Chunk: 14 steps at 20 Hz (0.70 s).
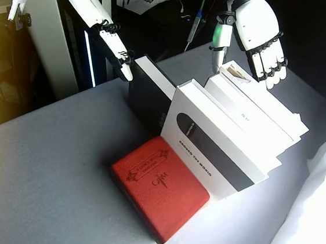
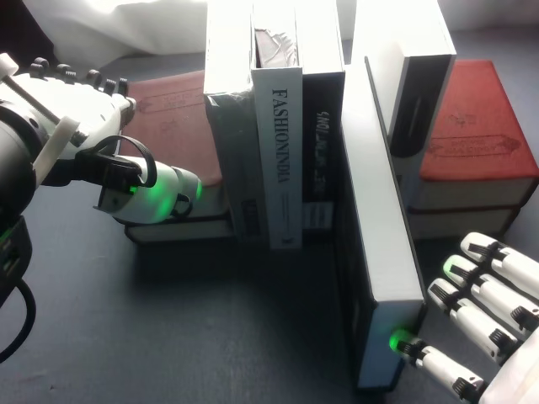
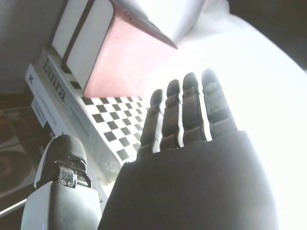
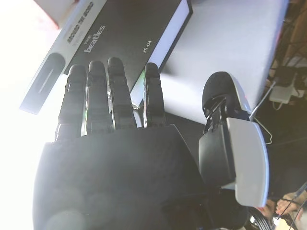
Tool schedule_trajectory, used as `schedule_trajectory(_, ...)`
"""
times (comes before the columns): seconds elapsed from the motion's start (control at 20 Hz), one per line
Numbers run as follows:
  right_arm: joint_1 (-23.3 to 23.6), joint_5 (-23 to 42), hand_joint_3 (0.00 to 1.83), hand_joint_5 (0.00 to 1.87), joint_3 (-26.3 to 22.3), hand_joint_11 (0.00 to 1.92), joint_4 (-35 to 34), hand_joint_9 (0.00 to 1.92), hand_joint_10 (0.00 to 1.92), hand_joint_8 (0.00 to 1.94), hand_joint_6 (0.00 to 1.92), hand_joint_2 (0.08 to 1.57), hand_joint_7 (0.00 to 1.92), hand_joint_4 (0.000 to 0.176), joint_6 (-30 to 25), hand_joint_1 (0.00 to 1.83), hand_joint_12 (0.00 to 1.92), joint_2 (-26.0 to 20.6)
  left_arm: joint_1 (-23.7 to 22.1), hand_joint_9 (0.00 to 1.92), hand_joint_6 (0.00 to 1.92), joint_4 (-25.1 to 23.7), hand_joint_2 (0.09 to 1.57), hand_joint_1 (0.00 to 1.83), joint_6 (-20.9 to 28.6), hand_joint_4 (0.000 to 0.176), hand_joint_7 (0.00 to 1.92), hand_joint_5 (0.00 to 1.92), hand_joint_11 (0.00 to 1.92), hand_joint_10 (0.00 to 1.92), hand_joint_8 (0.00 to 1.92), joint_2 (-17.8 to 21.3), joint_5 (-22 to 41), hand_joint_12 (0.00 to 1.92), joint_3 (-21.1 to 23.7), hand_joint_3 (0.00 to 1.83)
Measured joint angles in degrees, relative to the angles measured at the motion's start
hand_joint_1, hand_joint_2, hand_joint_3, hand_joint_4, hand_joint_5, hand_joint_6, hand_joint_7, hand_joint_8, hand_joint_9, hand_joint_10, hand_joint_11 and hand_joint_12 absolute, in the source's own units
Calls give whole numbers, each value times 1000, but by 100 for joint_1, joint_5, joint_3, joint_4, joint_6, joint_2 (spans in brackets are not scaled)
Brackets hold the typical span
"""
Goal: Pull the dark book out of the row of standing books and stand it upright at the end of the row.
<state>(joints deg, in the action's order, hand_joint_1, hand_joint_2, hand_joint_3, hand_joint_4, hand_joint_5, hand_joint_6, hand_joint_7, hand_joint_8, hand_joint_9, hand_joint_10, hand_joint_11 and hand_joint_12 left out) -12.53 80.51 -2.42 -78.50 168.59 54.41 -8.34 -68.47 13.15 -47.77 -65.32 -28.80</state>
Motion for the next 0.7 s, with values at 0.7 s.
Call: schedule_trajectory(0.7,-74,-94,0,169,46,0,-31,124,4,2,0,1249,174,0,-11,0,258,0,0,35,2,0,1173,0,-2,0,54,61,17,0,0,0,-4,46,0,0)
